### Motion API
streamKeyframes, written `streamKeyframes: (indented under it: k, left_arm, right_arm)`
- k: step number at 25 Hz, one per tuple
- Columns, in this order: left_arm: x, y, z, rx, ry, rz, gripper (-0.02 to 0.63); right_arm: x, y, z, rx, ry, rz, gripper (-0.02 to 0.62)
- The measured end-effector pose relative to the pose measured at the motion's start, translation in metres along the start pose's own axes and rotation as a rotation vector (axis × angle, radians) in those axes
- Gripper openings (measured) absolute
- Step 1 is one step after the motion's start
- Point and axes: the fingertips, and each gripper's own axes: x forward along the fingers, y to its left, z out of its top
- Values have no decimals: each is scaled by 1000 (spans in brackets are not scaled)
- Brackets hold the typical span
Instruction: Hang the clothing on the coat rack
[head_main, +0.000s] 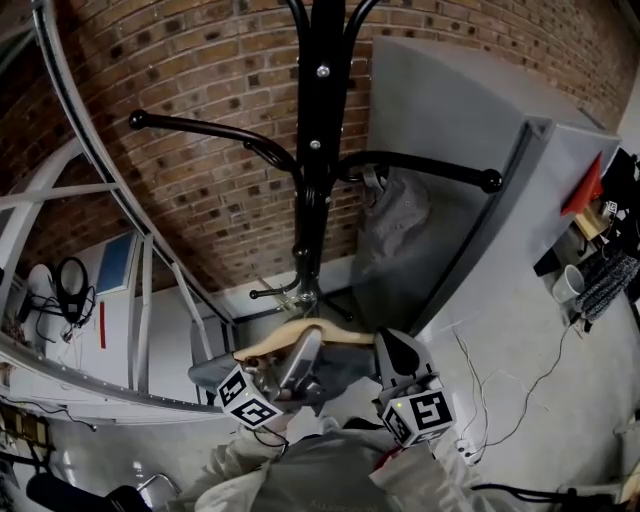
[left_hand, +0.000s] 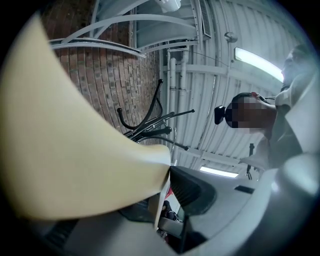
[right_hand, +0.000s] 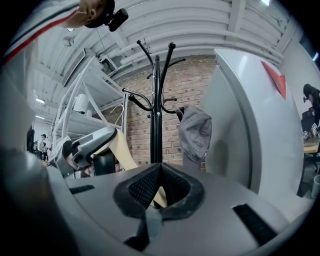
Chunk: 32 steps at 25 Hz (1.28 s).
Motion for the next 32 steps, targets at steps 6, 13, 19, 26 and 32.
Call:
streamKeyframes:
  k: [6,13,19,26,32]
  left_arm:
    - [8,-2,4,7,-12,-15,101]
    - [25,-5,16,52,-29,-29,101]
    - [39,-8,23,85,-45,-29,101]
    - [48,-2,33,118,-62,-27,101]
    - [58,5,38,129,-71,-41,101]
  right_arm:
    - [3,1,5,4,-14,15,25]
    - [11,-1,21,-3,-48,55,25]
    - [19,-8,34,-9,-67,88,25]
    - [33,-12,45,-17,-98,123,25]
    - [41,-18,53,-33,-120,118,25]
